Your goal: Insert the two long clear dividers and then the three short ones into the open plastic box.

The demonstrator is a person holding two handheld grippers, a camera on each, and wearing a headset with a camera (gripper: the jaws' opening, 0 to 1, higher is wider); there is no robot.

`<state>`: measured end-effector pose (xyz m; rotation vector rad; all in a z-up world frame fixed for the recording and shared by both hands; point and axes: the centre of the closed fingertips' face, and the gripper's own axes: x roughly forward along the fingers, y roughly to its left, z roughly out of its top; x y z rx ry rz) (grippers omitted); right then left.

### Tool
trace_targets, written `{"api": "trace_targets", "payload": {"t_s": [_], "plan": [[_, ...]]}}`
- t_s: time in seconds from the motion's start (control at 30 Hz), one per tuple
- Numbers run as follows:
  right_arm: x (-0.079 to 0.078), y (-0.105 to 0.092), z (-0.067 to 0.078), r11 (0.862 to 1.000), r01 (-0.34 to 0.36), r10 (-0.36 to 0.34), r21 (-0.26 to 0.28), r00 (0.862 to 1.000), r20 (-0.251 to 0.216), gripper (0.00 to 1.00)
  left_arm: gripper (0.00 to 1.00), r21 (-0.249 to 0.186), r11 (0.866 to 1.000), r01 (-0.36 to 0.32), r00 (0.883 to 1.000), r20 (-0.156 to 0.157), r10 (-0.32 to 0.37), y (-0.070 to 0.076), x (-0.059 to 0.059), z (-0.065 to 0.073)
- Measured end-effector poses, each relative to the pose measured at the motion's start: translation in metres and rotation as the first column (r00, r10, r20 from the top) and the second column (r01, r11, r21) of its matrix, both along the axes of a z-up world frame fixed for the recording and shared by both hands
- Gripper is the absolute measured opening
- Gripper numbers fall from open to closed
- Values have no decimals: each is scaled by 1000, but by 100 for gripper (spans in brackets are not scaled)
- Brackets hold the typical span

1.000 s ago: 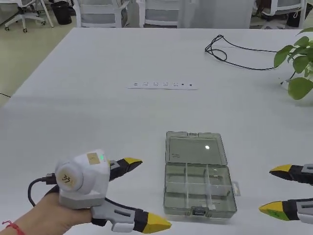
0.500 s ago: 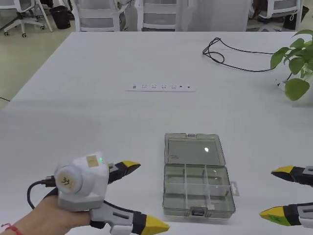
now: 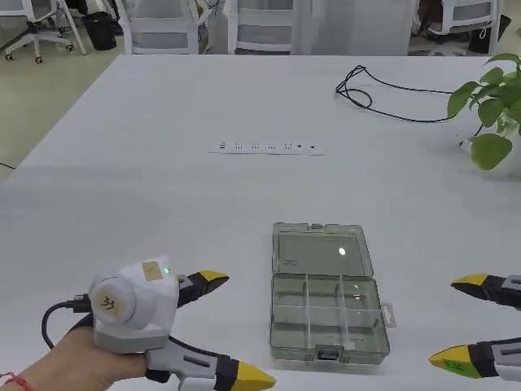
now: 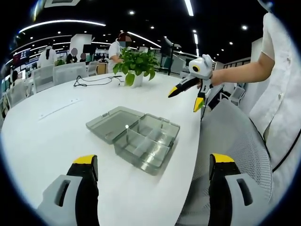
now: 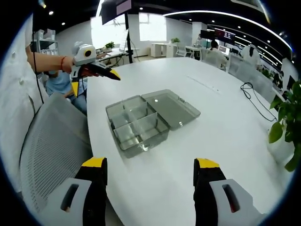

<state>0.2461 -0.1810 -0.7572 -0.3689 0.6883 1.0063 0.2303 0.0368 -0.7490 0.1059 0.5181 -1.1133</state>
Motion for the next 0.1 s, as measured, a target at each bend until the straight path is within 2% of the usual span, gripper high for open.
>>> {"api": "trace_targets", "payload": {"t_s": [0.1], "plan": [[1,0,1,1000,2,-2,2,1000,2,76,100,-4,1000,-6,1000,3,6,1,2,1]]}}
